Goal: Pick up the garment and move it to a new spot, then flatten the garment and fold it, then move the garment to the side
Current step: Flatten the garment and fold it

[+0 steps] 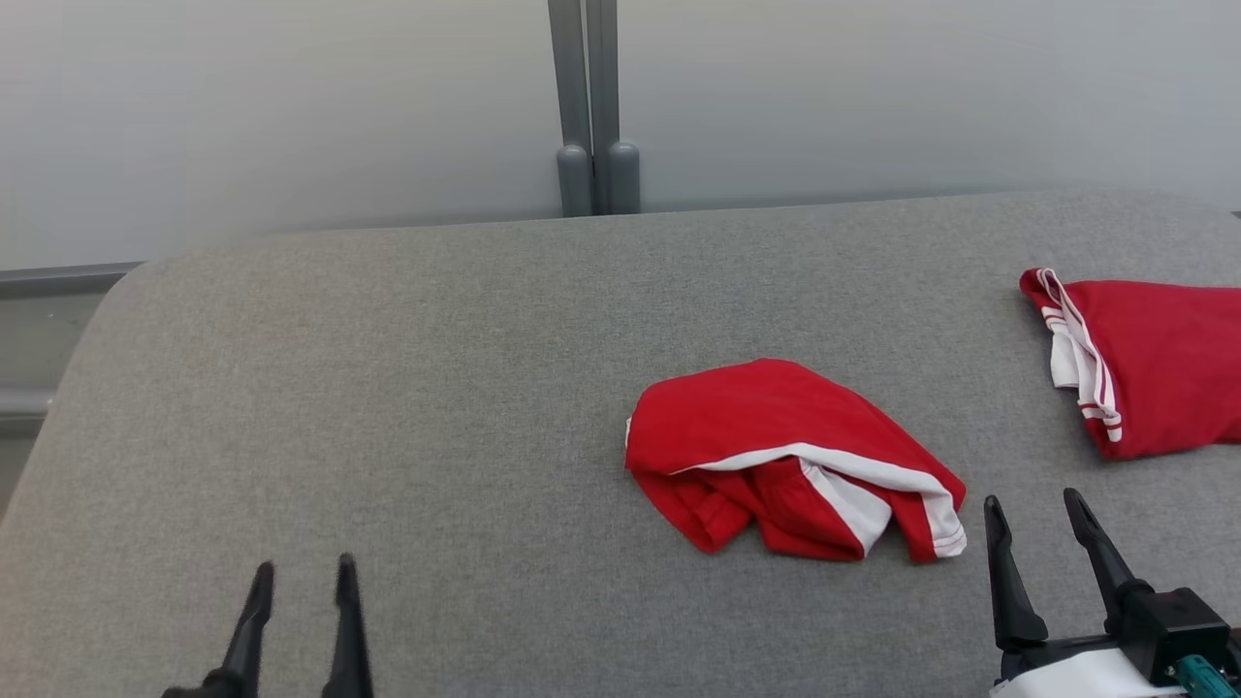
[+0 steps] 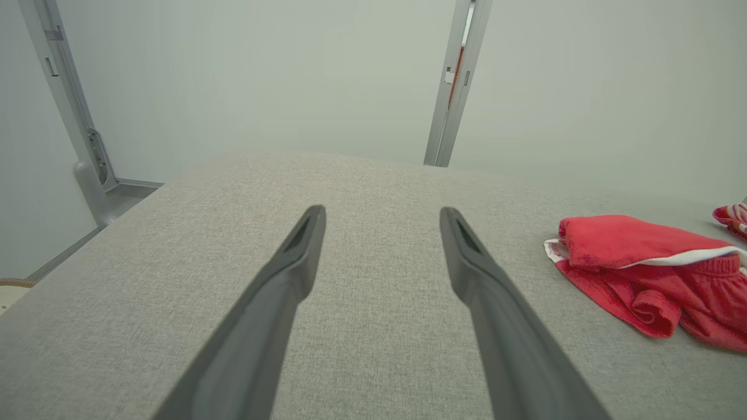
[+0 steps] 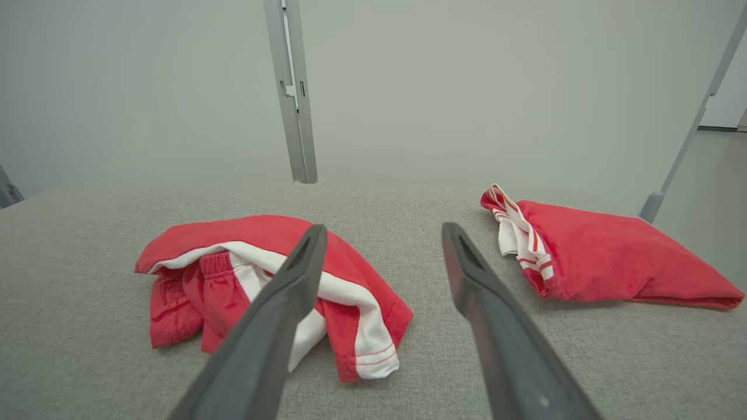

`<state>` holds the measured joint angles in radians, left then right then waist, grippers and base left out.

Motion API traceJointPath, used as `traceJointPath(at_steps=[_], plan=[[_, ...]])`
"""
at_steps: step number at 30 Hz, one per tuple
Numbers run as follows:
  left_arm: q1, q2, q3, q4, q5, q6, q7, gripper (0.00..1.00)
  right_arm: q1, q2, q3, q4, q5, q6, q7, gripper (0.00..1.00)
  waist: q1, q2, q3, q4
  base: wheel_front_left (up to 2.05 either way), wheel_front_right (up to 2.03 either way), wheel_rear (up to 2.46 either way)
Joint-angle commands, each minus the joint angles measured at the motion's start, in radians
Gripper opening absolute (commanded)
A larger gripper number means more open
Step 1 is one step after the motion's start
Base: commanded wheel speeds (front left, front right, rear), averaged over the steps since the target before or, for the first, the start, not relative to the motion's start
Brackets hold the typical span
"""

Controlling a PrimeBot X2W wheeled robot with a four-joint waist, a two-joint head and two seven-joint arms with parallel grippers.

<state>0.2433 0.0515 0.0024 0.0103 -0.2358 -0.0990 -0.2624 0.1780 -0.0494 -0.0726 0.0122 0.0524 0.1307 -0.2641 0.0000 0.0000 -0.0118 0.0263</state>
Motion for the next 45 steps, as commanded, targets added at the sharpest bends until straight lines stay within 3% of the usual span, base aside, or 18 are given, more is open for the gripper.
traceJointPath(at_steps=[1,4,8,13,19,23,27,38,42,43,44,45], plan=[[-0.042,-0.001,-0.036,-0.015,-0.004,-0.01,-0.003,1.0,-0.013,-0.002,0.001,0.001,-0.005,0.0,0.0,1.0,0.0,0.0,0.008,-0.01,0.0,0.0,0.0],[-0.091,-0.001,-0.134,-0.031,0.004,-0.021,-0.003,1.0,-0.024,-0.002,0.007,0.0,-0.013,0.0,0.0,1.0,0.0,0.0,0.019,-0.033,0.0,0.0,0.0],[-0.192,0.0,-0.334,0.001,0.025,-0.032,-0.003,1.0,-0.047,-0.002,0.015,-0.007,-0.018,0.0,0.0,1.0,0.0,0.0,0.047,-0.078,0.0,0.0,0.0],[-0.366,0.002,-0.576,0.131,-0.061,-0.032,0.039,1.0,-0.092,-0.002,0.032,-0.013,-0.008,0.0,0.0,1.0,0.0,0.0,0.117,-0.155,0.0,0.0,0.0],[-0.555,0.002,-0.726,0.316,-0.115,-0.031,0.126,1.0,-0.138,-0.002,0.042,-0.018,0.031,0.0,0.0,1.0,0.0,0.0,0.194,-0.259,0.0,0.0,0.0],[-0.621,0.002,-0.736,0.407,-0.15,-0.028,0.146,1.0,-0.138,-0.002,0.037,-0.008,0.044,0.0,0.0,1.0,0.0,0.0,0.212,-0.311,0.0,0.0,0.0],[-0.642,0.014,-0.697,0.461,-0.164,0.003,0.119,1.0,-0.126,-0.002,0.024,-0.008,0.052,0.0,0.0,1.0,0.0,0.0,0.209,-0.343,0.0,0.0,0.0],[-0.671,0.058,-0.688,0.507,-0.174,0.001,0.147,1.0,-0.138,-0.002,0.029,-0.002,0.053,0.0,0.0,1.0,0.0,0.0,0.202,-0.337,0.0,0.0,0.0],[-0.68,0.056,-0.718,0.54,-0.188,-0.009,0.218,0.98,-0.139,-0.002,0.029,-0.002,0.053,0.0,0.0,1.0,0.0,0.0,0.203,-0.331,0.0,0.0,0.0],[-0.676,0.053,-0.733,0.542,-0.203,-0.017,0.246,0.37,-0.138,-0.002,0.027,-0.001,0.055,0.0,0.0,1.0,0.0,0.0,0.204,-0.33,0.0,0.0,0.0],[-0.673,0.05,-0.748,0.538,-0.229,-0.024,0.281,0.0,-0.134,-0.002,0.026,0.001,0.057,0.0,0.0,1.0,0.0,0.0,0.204,-0.327,0.0,0.0,0.0],[-0.674,0.054,-0.757,0.532,-0.248,-0.025,0.306,0.0,-0.131,-0.002,0.025,0.004,0.06,0.0,0.0,1.0,0.0,0.0,0.204,-0.325,0.0,0.0,0.0]])
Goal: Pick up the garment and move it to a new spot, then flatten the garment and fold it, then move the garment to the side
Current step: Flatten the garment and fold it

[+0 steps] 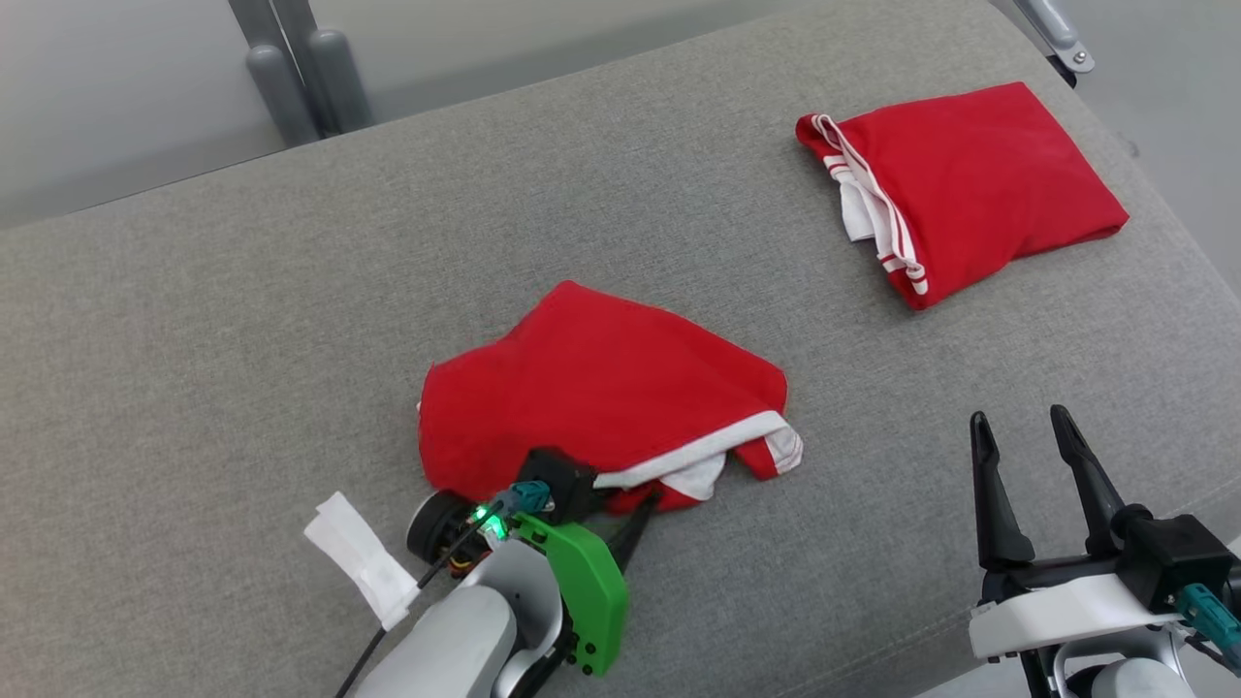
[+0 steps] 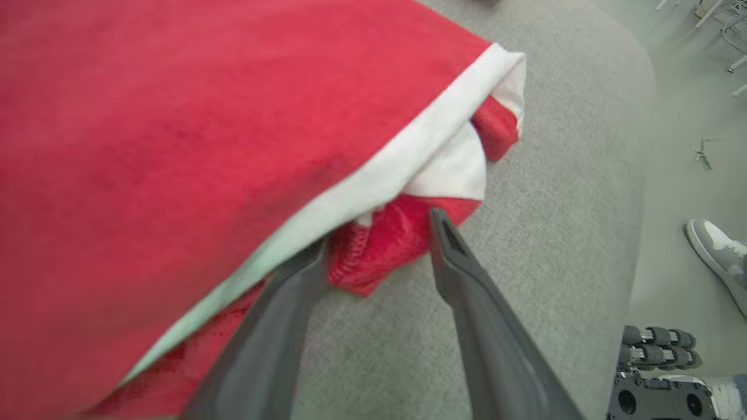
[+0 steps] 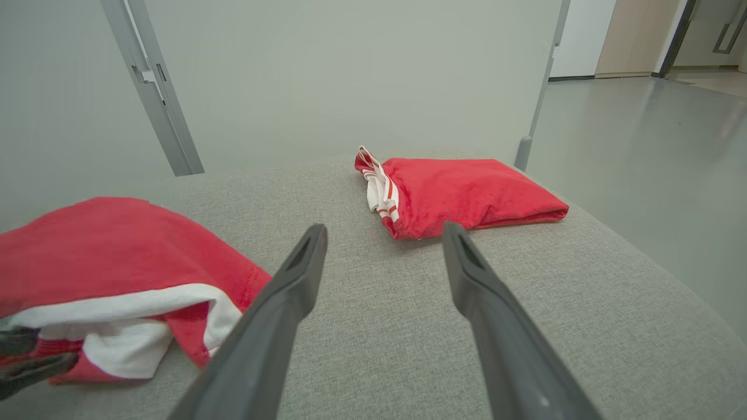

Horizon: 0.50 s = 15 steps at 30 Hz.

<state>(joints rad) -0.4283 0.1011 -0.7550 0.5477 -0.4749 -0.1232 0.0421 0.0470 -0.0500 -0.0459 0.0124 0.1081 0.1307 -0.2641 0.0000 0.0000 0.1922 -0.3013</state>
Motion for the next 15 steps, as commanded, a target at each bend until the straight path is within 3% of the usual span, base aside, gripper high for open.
traceJointPath(at_steps=[1,8,15], plan=[[-0.008,0.013,-0.01,-0.015,-0.02,-0.005,0.024,0.0,0.003,-0.001,-0.003,0.005,0.007,0.0,0.0,1.0,0.0,0.0,0.001,0.006,0.0,0.0,0.0],[-0.045,0.037,0.022,-0.209,-0.145,-0.008,0.071,0.0,0.016,-0.001,-0.009,0.012,0.029,0.0,0.0,1.0,0.0,0.0,-0.01,0.038,0.0,0.0,0.0],[-0.094,0.025,0.144,-0.493,-0.354,0.013,0.192,0.0,0.016,-0.001,-0.013,0.018,0.034,0.0,0.0,1.0,0.0,0.0,-0.031,0.074,0.0,0.0,0.0]])
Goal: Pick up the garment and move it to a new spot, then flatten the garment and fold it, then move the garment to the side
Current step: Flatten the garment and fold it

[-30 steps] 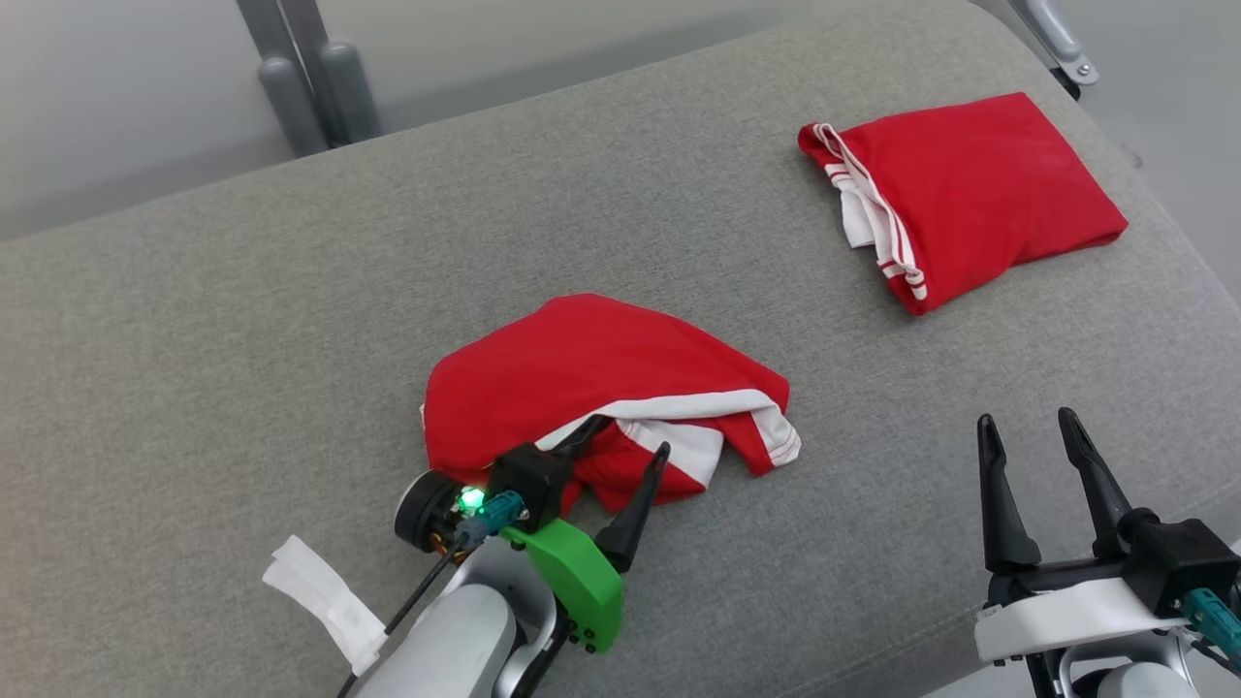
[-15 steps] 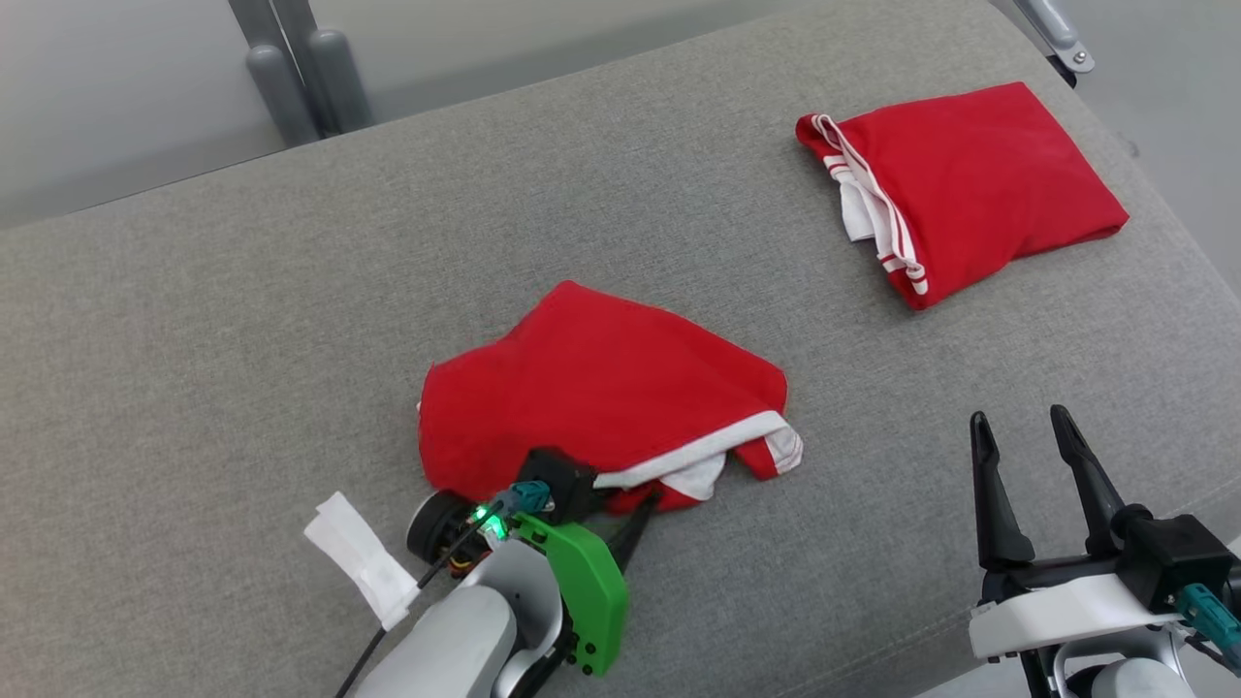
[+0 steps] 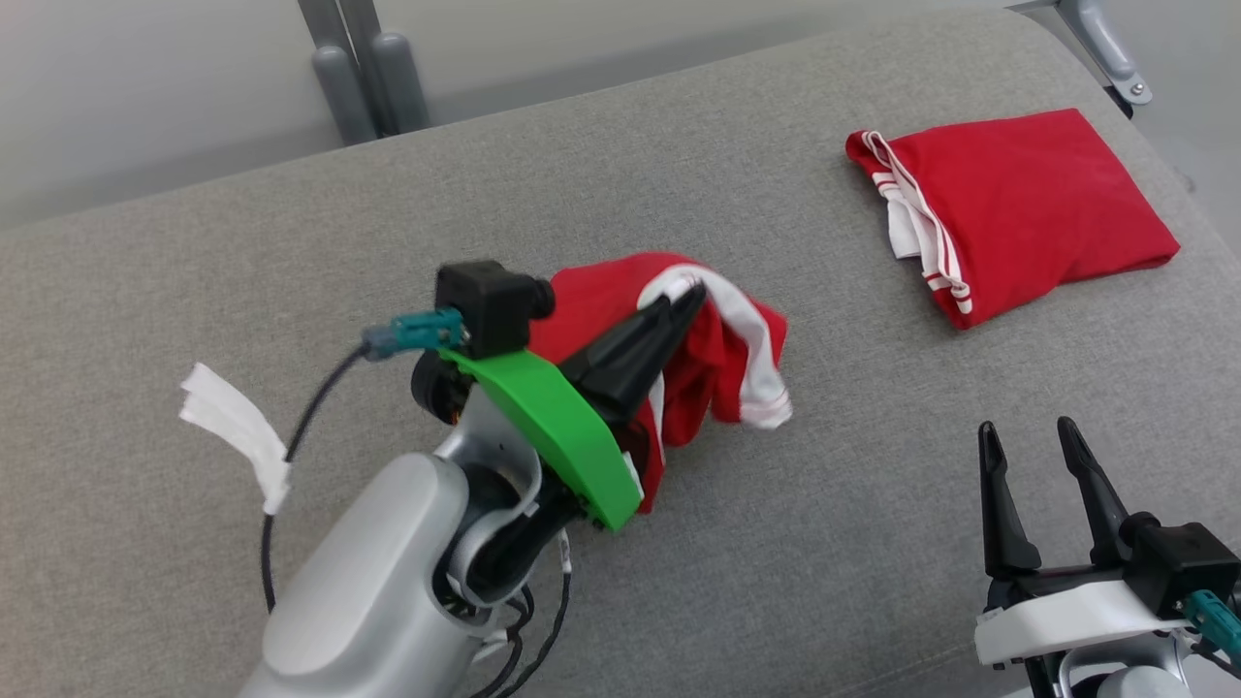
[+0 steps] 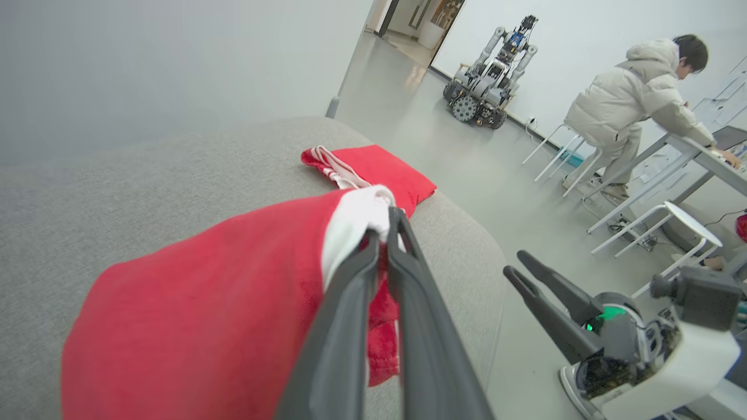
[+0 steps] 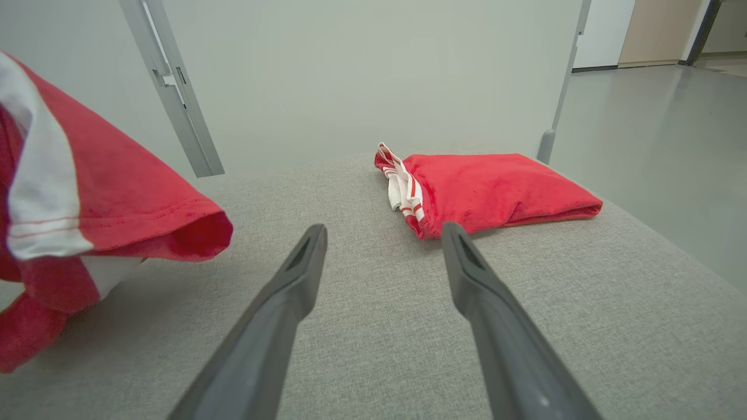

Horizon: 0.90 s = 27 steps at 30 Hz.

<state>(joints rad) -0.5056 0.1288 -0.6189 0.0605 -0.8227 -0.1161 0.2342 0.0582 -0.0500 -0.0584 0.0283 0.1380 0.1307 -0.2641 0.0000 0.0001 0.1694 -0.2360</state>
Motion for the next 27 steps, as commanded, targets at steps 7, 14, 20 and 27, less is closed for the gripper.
traceJointPath(at_steps=[7,14,20,27], plan=[[-0.013,-0.059,0.154,-0.152,-0.248,0.107,0.007,0.0,0.012,-0.001,-0.003,0.007,0.004,0.0,0.0,1.0,0.0,-0.0001,-0.024,0.021,0.0,0.0,0.0],[0.122,-0.07,0.249,-0.082,-0.409,0.219,-0.042,0.0,0.014,-0.001,-0.002,0.006,0.006,0.0,0.0,1.0,0.0,-0.0001,-0.022,0.027,0.0,0.0,0.0],[0.204,-0.02,0.269,0.127,-0.373,0.191,-0.096,0.0,0.013,-0.001,-0.006,0.007,-0.003,0.0,0.0,1.0,0.0,-0.0001,-0.009,0.046,0.0,0.0,0.0],[0.269,0.018,0.172,0.171,-0.348,0.045,-0.058,0.0,0.023,-0.001,-0.014,0.008,-0.01,0.0,0.0,1.0,0.0,-0.0001,-0.014,0.075,0.0,0.0,0.0]])
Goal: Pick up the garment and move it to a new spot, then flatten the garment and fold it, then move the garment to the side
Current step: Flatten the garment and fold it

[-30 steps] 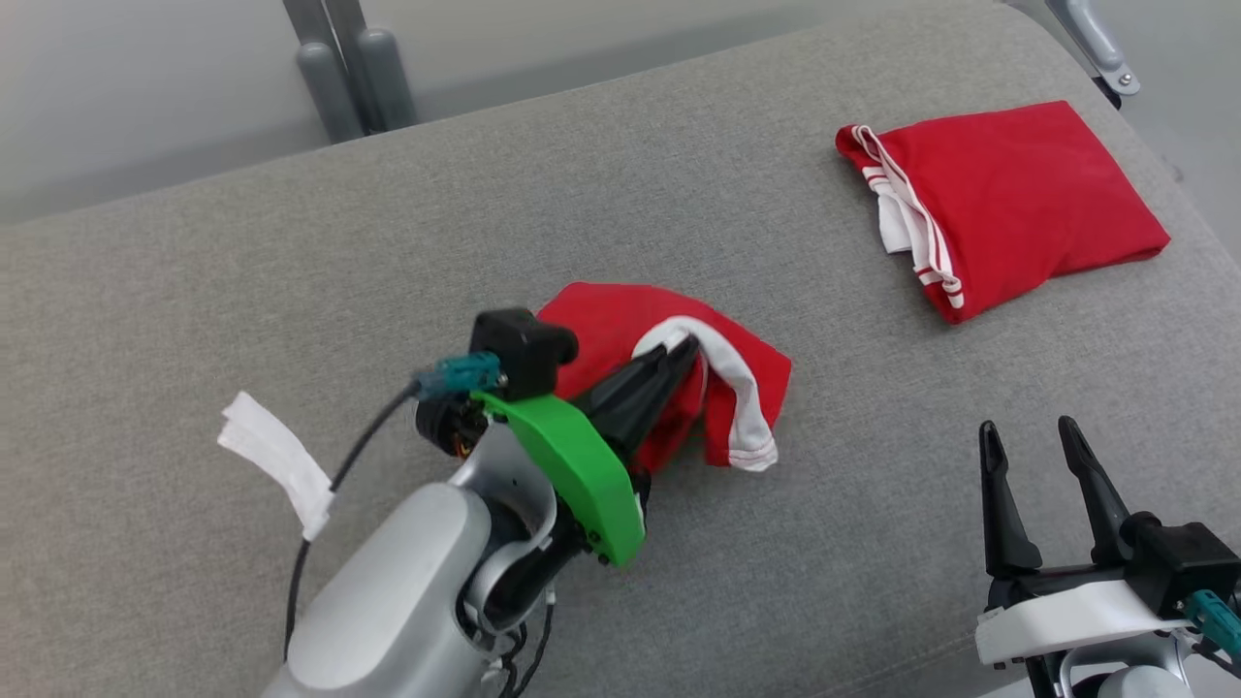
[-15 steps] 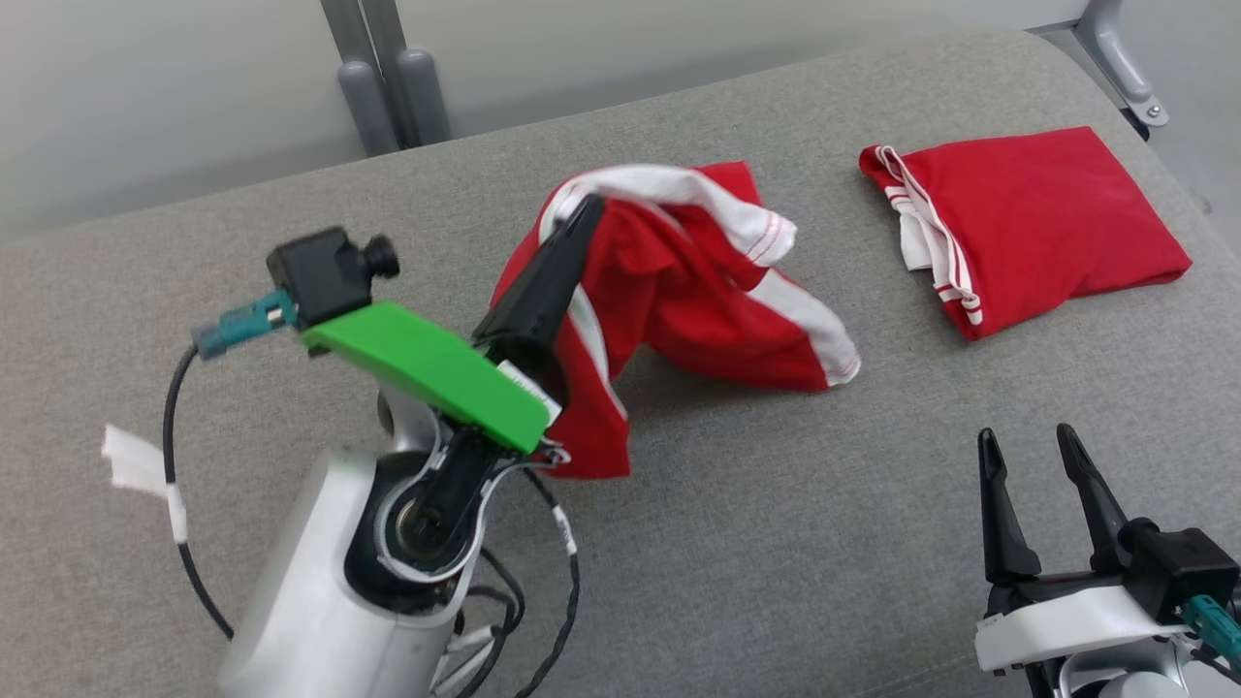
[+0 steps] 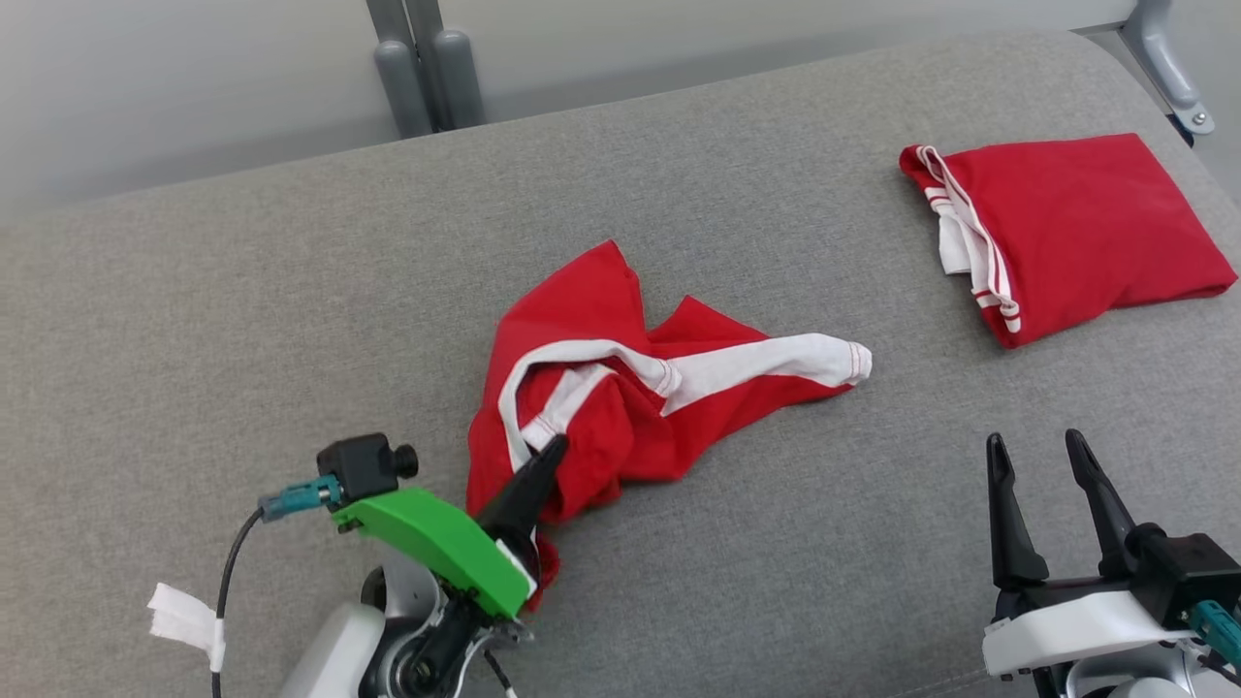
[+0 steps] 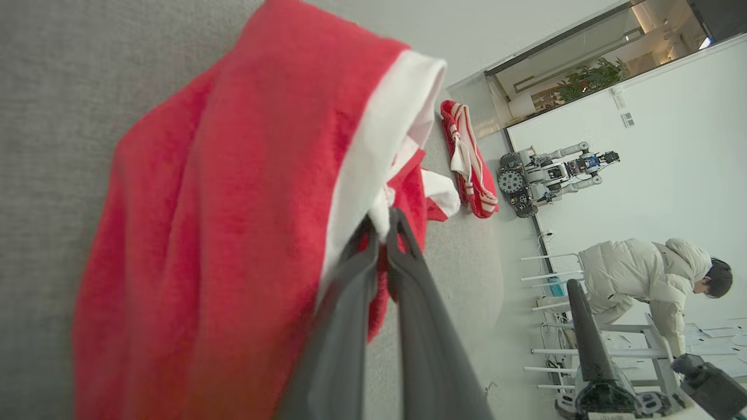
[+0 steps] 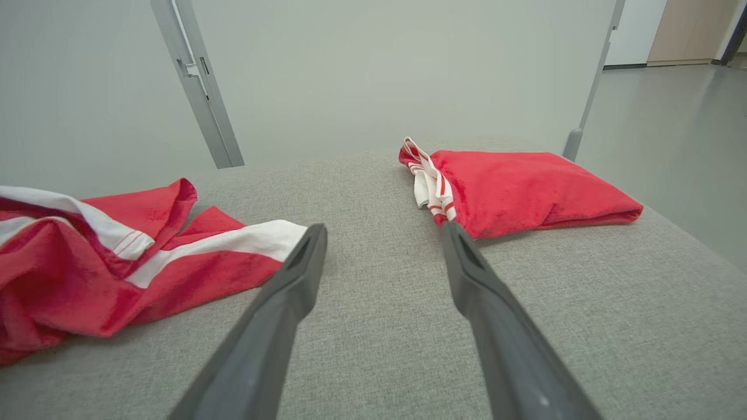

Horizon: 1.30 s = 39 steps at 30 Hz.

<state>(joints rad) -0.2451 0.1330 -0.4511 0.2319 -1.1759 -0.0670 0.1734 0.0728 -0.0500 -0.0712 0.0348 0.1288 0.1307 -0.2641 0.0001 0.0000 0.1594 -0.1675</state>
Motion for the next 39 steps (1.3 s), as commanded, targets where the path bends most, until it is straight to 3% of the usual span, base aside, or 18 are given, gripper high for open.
traceJointPath(at_steps=[1,4,6,8,14,16,17,18,27,30,33,39], plan=[[0.024,0.023,-0.016,-0.007,0.017,-0.015,0.012,0.0,0.011,-0.001,-0.003,0.002,-0.003,0.0,0.0,1.0,-0.0001,0.0,-0.007,0.011,0.0,0.0,0.0],[0.062,0.059,-0.078,-0.039,0.059,-0.037,0.029,0.0,0.02,-0.001,-0.003,0.004,-0.009,0.0,0.0,1.0,-0.0001,0.0,-0.015,0.023,0.0,0.0,0.0],[0.092,0.077,-0.111,-0.069,0.078,-0.046,0.036,0.13,0.022,-0.001,-0.003,0.005,-0.009,0.0,0.0,1.0,-0.0001,0.0,-0.02,0.029,0.0,0.0,0.0],[0.119,0.096,-0.14,-0.101,0.094,-0.051,0.041,0.16,0.022,-0.001,-0.005,0.004,-0.011,0.0,0.0,1.0,-0.0001,0.0,-0.024,0.035,0.0,0.0,0.0],[0.192,0.116,-0.206,-0.137,0.109,-0.055,0.062,0.09,0.024,-0.001,-0.004,0.003,-0.013,0.0,0.0,1.0,-0.0001,0.0,-0.027,0.05,0.0,0.0,0.0],[0.205,0.127,-0.224,-0.136,0.131,-0.047,0.056,0.29,0.025,-0.001,-0.002,0.005,-0.014,0.0,0.0,1.0,-0.0001,0.0,-0.028,0.052,0.0,0.0,0.0],[0.21,0.129,-0.225,-0.14,0.146,-0.041,0.047,0.49,0.026,-0.001,-0.003,0.005,-0.013,0.0,0.0,1.0,-0.0001,0.0,-0.028,0.053,0.0,0.0,0.0],[0.215,0.132,-0.22,-0.15,0.163,-0.029,0.033,1.0,0.027,-0.001,-0.004,0.005,-0.013,0.0,0.0,1.0,-0.0001,0.0,-0.028,0.054,0.0,0.0,0.0],[0.243,0.22,-0.129,-0.376,0.29,0.112,-0.083,1.0,0.046,-0.001,-0.012,0.0,-0.008,0.0,0.0,1.0,-0.0001,0.0,-0.03,0.066,0.0,0.0,0.0],[0.202,0.233,-0.11,-0.396,0.313,0.14,-0.076,1.0,0.038,-0.001,-0.004,-0.001,-0.01,0.0,0.0,1.0,-0.0001,0.0,-0.025,0.072,0.0,0.0,0.0],[0.141,0.226,-0.134,-0.358,0.363,0.15,-0.055,1.0,0.016,-0.001,0.008,0.001,-0.014,0.0,0.0,1.0,-0.0001,0.0,-0.016,0.069,0.0,0.0,0.0],[0.016,0.178,-0.2,-0.252,0.425,0.119,-0.028,1.0,-0.007,-0.001,0.018,0.004,-0.002,0.0,0.0,1.0,-0.0001,0.0,0.006,0.047,0.0,0.0,0.0]])
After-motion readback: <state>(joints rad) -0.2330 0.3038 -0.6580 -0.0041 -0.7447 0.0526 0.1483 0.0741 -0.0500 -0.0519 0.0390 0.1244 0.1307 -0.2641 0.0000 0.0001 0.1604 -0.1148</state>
